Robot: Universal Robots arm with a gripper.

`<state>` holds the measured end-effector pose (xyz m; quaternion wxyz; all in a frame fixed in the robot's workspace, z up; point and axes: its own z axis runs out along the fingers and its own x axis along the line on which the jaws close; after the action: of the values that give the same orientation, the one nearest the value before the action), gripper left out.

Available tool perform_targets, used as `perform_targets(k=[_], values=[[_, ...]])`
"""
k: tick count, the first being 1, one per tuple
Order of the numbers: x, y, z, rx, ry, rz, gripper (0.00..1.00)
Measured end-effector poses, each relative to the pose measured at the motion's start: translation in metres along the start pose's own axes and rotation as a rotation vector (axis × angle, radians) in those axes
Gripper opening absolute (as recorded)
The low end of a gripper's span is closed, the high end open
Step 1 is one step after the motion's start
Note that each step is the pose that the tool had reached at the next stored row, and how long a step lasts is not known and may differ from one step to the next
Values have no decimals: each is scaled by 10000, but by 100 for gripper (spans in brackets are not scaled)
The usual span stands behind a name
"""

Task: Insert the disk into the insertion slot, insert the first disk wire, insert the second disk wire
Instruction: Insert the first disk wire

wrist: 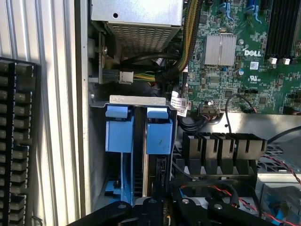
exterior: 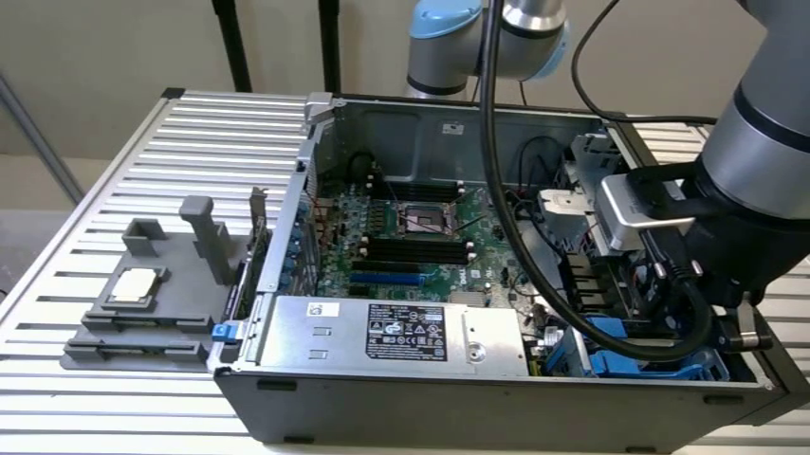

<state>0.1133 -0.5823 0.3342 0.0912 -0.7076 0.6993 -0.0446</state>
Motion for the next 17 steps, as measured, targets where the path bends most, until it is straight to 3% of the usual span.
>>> perform_targets(k=[6, 17], values=[[-2, -8, -38, -9, 1, -1, 18], [13, -3, -10, -10, 7, -2, 18]])
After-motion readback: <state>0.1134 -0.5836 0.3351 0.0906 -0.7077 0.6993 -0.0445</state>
